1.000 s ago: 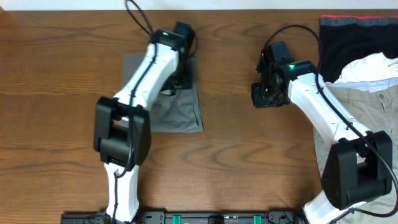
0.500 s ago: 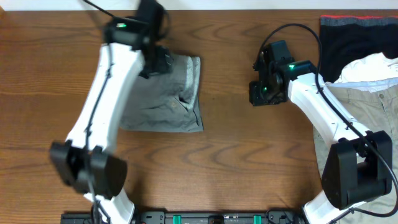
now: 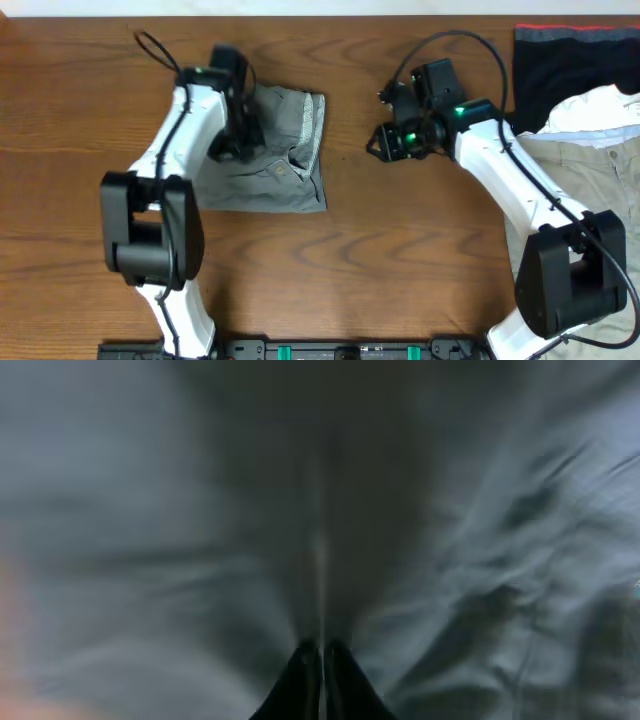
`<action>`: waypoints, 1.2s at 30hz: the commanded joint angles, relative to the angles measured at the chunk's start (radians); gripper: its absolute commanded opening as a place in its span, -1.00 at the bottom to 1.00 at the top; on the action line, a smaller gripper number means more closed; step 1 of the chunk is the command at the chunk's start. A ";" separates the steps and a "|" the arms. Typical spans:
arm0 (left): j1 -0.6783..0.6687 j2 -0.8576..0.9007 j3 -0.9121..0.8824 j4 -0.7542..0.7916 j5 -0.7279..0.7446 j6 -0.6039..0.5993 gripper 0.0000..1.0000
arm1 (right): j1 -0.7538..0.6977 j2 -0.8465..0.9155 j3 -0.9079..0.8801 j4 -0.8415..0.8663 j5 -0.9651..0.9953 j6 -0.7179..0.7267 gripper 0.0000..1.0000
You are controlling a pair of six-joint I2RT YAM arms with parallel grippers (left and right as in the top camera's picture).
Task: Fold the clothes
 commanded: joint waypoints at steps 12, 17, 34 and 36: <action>-0.002 -0.071 -0.085 -0.083 0.203 0.068 -0.79 | 0.153 0.040 -0.001 0.246 -0.040 0.204 -0.45; 0.002 -0.165 -0.063 -0.061 0.198 0.069 -0.50 | 0.235 0.143 -0.001 0.325 -0.071 0.263 -0.56; 0.231 -0.204 -0.089 -0.063 0.052 0.082 0.53 | 0.237 0.288 0.000 0.042 -0.080 0.299 -0.50; 0.247 -0.193 -0.093 -0.047 0.094 0.121 0.55 | 0.239 0.285 0.000 0.050 -0.099 0.271 -0.45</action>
